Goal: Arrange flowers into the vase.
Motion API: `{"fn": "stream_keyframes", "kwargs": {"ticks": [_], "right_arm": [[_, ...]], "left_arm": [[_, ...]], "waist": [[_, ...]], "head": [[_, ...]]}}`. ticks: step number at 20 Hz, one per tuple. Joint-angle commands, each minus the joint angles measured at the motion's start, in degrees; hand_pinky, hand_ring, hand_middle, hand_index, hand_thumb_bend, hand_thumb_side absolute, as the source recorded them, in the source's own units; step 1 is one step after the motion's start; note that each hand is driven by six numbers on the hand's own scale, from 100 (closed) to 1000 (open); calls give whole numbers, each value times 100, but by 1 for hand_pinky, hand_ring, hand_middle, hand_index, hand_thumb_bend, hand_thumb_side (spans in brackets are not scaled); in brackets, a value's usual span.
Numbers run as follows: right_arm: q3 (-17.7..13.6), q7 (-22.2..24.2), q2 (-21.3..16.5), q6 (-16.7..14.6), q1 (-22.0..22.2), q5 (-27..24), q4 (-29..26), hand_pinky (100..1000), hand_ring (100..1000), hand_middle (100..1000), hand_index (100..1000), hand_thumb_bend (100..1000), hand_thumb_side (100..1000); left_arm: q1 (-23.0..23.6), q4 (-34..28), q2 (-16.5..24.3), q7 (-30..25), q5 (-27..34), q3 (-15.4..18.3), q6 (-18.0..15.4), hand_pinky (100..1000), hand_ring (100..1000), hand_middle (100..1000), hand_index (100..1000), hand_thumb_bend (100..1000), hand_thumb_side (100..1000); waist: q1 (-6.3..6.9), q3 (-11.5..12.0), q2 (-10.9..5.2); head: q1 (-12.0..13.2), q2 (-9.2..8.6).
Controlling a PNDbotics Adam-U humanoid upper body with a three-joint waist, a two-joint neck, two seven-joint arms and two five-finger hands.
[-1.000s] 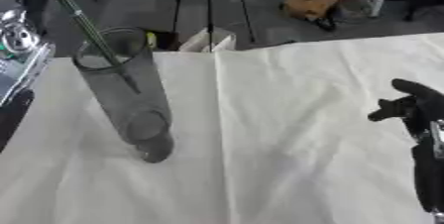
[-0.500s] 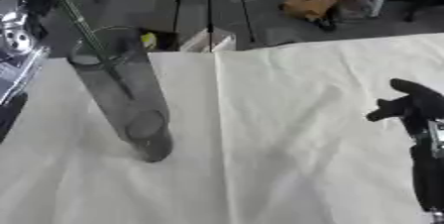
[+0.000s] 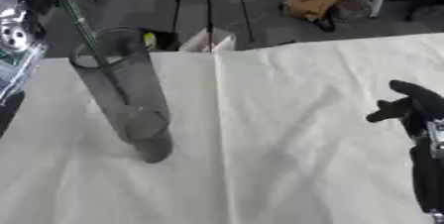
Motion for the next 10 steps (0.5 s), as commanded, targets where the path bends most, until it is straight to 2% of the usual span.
{"fn": "stream_keyframes", "kwargs": {"ticks": [1, 10], "right_arm": [[-57, -13, -34, 22, -37, 50, -109, 805, 532, 472, 788, 100, 947], [-52, 0, -33, 33, -39, 48, -109, 805, 532, 470, 788, 100, 945]], "left_arm": [[-163, -183, 103, -38, 113, -1, 23, 124, 230, 299, 424, 140, 757], [-205, -274, 70, -154, 143, -86, 41, 126, 235, 306, 433, 139, 763]], "waist": [[-45, -11, -125], [-28, -26, -116]], "head": [[-11, -21], [-6, -22]]}}
